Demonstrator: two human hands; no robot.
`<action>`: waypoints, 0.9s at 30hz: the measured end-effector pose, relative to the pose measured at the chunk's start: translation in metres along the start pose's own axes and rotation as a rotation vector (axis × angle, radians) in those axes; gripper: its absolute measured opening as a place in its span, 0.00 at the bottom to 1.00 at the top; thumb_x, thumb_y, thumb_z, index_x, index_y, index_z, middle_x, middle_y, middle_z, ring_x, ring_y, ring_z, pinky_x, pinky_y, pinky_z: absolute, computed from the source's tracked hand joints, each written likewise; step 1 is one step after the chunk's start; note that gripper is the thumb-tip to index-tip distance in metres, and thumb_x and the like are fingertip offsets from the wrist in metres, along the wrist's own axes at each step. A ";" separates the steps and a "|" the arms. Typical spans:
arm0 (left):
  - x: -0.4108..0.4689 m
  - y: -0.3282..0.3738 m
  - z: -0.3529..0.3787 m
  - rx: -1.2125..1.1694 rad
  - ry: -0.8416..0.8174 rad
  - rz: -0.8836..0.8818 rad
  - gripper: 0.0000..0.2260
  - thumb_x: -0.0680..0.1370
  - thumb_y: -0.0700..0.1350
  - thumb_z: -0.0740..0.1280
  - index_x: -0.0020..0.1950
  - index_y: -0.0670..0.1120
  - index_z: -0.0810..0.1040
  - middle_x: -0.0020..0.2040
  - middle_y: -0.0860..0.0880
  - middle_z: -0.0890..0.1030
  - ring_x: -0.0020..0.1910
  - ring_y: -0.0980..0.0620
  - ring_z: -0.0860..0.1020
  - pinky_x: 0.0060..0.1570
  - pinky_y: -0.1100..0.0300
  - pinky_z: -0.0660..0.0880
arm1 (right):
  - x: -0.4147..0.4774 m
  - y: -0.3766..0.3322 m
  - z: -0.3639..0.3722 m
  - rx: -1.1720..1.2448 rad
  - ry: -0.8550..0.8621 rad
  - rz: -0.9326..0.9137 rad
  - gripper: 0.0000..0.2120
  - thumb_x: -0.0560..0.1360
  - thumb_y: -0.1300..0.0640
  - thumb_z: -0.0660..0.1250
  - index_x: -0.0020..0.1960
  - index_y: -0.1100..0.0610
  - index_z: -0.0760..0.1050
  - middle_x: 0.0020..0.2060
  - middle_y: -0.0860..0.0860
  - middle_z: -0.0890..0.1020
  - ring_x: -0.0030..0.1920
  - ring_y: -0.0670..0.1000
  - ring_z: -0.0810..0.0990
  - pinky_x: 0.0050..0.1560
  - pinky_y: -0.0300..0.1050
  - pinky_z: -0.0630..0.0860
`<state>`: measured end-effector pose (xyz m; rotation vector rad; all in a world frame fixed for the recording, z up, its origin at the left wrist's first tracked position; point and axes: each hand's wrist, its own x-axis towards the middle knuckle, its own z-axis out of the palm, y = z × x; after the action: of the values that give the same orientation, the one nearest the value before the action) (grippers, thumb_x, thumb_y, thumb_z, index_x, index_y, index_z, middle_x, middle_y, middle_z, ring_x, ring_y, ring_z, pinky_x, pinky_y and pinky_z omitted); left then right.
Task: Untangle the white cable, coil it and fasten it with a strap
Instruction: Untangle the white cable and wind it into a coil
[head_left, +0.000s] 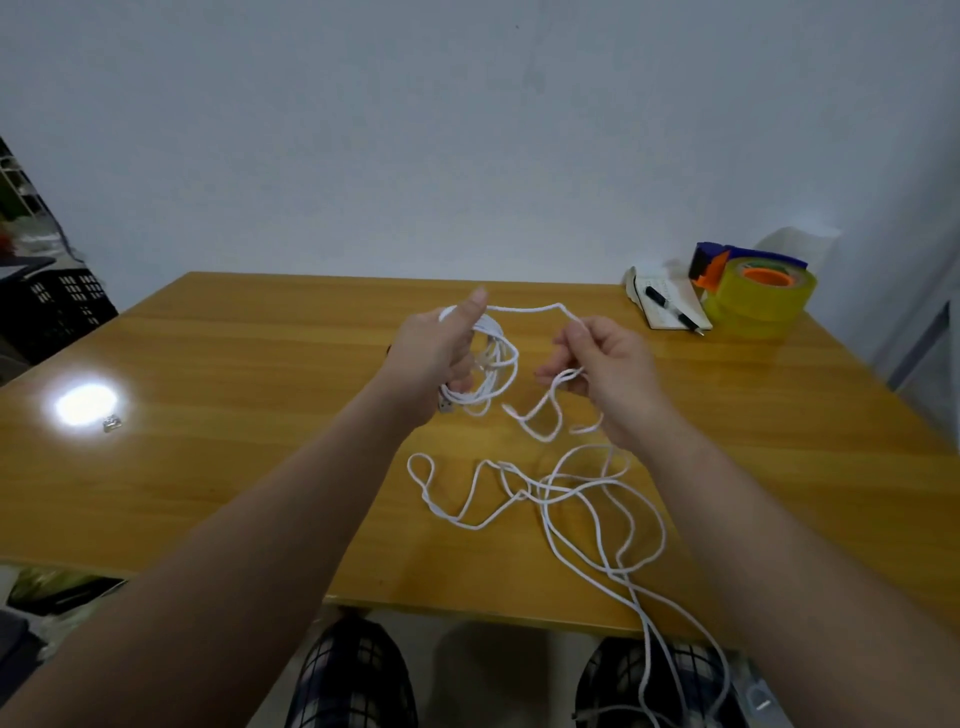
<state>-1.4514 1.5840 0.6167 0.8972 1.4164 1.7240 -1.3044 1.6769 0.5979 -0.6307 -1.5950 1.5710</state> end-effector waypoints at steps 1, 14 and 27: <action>-0.002 0.000 0.001 -0.005 -0.053 -0.023 0.21 0.76 0.54 0.65 0.31 0.48 0.58 0.23 0.53 0.56 0.19 0.55 0.56 0.23 0.64 0.56 | 0.002 -0.002 -0.004 0.052 0.012 0.022 0.11 0.81 0.58 0.58 0.42 0.58 0.73 0.22 0.48 0.73 0.22 0.46 0.74 0.25 0.39 0.74; -0.005 0.032 0.020 -0.473 -0.131 -0.051 0.11 0.82 0.42 0.56 0.53 0.34 0.72 0.52 0.37 0.82 0.52 0.44 0.82 0.53 0.52 0.80 | 0.009 0.032 -0.031 -0.814 -0.027 -0.244 0.19 0.81 0.49 0.54 0.34 0.56 0.67 0.27 0.49 0.70 0.31 0.52 0.69 0.34 0.50 0.64; 0.017 0.009 0.019 -0.089 0.095 -0.075 0.12 0.82 0.39 0.57 0.62 0.32 0.69 0.51 0.41 0.72 0.34 0.49 0.71 0.37 0.53 0.70 | -0.020 0.016 0.014 -1.559 -0.722 -0.224 0.18 0.81 0.54 0.52 0.71 0.50 0.58 0.62 0.52 0.76 0.59 0.57 0.76 0.46 0.49 0.70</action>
<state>-1.4443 1.6068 0.6296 0.7138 1.4041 1.7784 -1.3076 1.6540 0.5794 -0.5668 -3.1966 0.0321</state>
